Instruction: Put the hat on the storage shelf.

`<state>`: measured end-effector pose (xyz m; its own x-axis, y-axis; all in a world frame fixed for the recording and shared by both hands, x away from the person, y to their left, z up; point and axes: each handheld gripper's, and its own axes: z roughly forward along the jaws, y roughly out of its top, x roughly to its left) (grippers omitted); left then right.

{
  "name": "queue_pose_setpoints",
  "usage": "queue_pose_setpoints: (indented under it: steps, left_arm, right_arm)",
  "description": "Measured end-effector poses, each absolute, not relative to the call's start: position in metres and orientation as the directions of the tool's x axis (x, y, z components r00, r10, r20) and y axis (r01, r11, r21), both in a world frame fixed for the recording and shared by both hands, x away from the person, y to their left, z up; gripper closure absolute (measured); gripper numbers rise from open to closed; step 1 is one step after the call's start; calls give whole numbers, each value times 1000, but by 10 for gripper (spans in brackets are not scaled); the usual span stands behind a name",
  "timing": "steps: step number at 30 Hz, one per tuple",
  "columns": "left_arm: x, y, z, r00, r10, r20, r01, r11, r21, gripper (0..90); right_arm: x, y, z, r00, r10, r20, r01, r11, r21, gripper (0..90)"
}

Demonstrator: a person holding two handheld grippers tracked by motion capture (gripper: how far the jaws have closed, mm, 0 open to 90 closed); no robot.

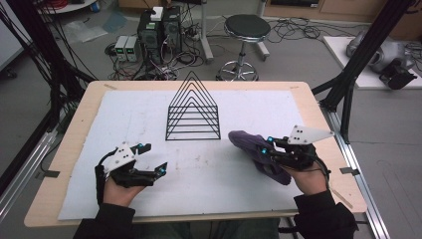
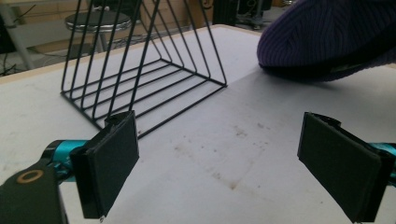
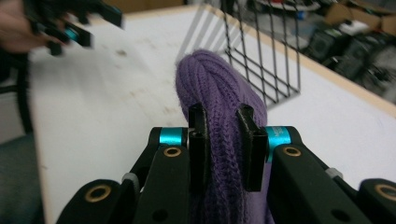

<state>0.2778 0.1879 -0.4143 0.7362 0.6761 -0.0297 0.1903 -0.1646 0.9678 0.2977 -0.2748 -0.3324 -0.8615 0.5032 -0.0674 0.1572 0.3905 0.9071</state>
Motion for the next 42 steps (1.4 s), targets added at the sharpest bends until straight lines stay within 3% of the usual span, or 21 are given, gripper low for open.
queue_pose_setpoints:
  steps: [6, 17, 19, 21, 23, 24, 42]
  left_arm:
    - [293, 168, -407, 771, 636, -30, 182, -175, 967, 143]
    - [315, 111, -385, 898, 438, -35, 121, -171, 978, 254]
    - [313, 99, -379, 922, 386, -12, 86, -175, 981, 370]
    - [311, 93, -376, 939, 343, 21, 53, -204, 977, 591]
    - [308, 92, -374, 941, 335, 55, 23, -225, 974, 747]
    - [308, 92, -374, 941, 335, 55, 23, -225, 974, 764]
    - [304, 112, -342, 919, 386, 80, 30, -270, 962, 796]
  right_arm:
    - [295, -256, -314, -901, 420, -114, 74, 407, 911, 773]
    - [298, -225, -293, -939, 314, -144, -13, 384, 923, 774]
    - [298, -223, -294, -940, 312, -139, -9, 385, 923, 774]
    - [299, -222, -296, -941, 308, -139, -8, 390, 921, 774]
    - [300, -222, -297, -941, 309, -135, -5, 386, 922, 774]
    - [301, -223, -298, -940, 312, -138, -7, 387, 922, 774]
    - [318, -226, -304, -955, 287, -79, 28, 350, 936, 771]
